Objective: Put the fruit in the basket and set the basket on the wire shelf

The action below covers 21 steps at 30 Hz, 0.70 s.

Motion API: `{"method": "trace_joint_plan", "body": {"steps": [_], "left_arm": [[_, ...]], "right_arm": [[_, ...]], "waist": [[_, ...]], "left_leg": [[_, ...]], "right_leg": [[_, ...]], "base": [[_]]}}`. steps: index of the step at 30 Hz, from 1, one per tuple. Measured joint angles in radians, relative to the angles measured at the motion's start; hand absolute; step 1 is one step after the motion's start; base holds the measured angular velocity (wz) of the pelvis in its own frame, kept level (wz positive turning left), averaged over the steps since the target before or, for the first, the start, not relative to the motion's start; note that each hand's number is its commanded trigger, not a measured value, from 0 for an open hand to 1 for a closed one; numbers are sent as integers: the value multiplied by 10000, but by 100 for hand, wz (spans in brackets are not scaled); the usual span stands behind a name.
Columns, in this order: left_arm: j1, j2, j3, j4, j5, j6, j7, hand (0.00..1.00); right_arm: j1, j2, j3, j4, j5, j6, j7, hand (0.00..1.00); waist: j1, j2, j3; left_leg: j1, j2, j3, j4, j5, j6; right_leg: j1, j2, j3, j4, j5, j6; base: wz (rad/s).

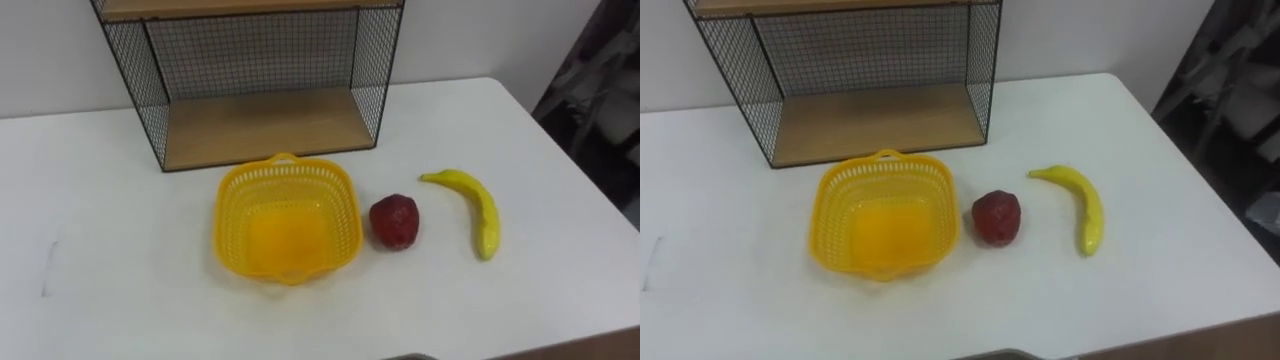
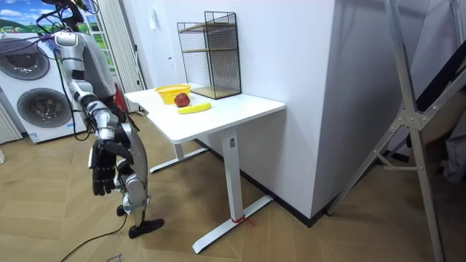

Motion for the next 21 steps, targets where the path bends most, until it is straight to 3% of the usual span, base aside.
{"method": "trace_joint_plan", "body": {"steps": [4,8,10,15,21], "left_arm": [[48,146,-11,-125,-4,-275,200,0],[78,198,-140,-133,9,-275,201,0],[59,162,-222,-131,15,-282,210,0],[-110,171,-418,-135,60,-302,391,0],[-347,302,-971,204,186,-434,405,0]], "right_arm": [[-95,-551,1,-1208,-2110,-487,-1409,0],[-81,-807,44,-2340,-3169,-773,-2408,0],[-282,-822,90,-2939,-4426,-843,-2893,0],[-258,-854,151,-4693,-6906,-943,-3124,0],[-280,-908,926,-6310,-9734,-1052,-3074,0]], "waist": [[-50,-96,36],[44,-139,54],[37,-168,73],[95,-91,71],[363,-59,84]], "left_leg": [[-243,1,-89,60,10,16],[-377,2,-73,58,21,35],[-447,-3,-75,59,23,36],[-441,-4,-67,29,25,34],[-375,-1,10,-25,27,33]], "right_leg": [[-188,-17,-129,4,10,-9],[-334,-8,-113,4,28,-16],[-408,-6,-107,13,65,-27],[-343,-6,-135,24,70,-31],[-328,2,-76,44,71,-34]], "base": [[10],[0],[-2],[0],[-4]]}}
